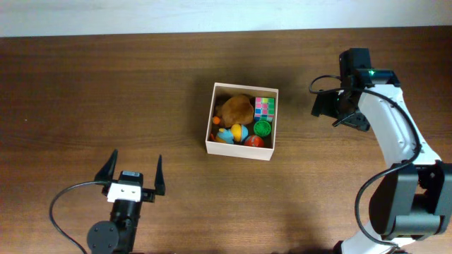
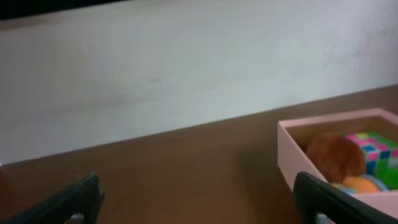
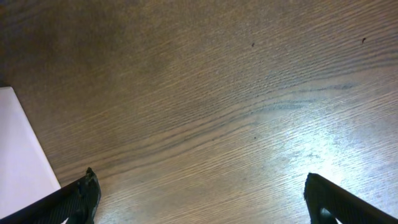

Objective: Pack container

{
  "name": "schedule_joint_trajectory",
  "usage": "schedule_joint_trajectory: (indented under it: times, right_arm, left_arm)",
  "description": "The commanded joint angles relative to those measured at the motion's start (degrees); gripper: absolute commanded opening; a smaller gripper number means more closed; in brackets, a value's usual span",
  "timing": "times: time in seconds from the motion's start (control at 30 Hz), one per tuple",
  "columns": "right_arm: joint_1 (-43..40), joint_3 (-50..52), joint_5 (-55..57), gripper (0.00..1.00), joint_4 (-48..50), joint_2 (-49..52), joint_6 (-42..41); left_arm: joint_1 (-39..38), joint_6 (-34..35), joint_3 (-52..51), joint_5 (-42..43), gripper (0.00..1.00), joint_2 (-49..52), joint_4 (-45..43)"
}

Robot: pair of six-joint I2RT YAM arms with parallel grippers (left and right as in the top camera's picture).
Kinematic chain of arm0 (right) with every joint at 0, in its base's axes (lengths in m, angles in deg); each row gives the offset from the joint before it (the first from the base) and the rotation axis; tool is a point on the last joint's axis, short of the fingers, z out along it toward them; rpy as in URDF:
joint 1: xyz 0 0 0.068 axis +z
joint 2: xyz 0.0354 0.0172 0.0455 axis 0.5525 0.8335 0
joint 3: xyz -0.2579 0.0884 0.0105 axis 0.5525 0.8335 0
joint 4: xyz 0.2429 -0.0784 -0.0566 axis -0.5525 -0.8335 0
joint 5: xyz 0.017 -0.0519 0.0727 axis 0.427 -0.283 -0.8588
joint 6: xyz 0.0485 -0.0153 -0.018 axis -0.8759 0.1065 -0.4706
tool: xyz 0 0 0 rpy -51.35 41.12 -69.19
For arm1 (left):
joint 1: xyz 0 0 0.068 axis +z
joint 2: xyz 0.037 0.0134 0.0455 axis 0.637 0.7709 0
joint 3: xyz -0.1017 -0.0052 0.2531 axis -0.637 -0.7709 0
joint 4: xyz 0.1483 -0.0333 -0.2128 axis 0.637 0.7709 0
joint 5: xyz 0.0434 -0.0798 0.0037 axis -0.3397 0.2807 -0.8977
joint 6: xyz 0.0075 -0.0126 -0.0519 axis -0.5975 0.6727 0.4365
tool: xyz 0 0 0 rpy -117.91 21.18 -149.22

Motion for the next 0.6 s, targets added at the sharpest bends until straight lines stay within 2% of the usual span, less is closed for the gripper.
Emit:
schedule_joint_trajectory:
  times: [0.0,0.3,0.57]
  right_arm:
    - [-0.22,0.26,0.11,0.99,0.02,-0.02,-0.50]
    - [-0.22,0.26,0.09,0.99,0.02,-0.02,-0.50]
    - [-0.22,0.26,0.09,0.99,0.02,-0.02,-0.50]
  left_arm:
    - [-0.20,-1.75,-2.54,0.35,0.99,-2.54,-0.13]
    - [-0.20,-1.75,-3.61,-3.63,0.99,-4.66,8.92]
    - [-0.20,-1.75,-3.61,-6.05,0.99,-4.66,9.09]
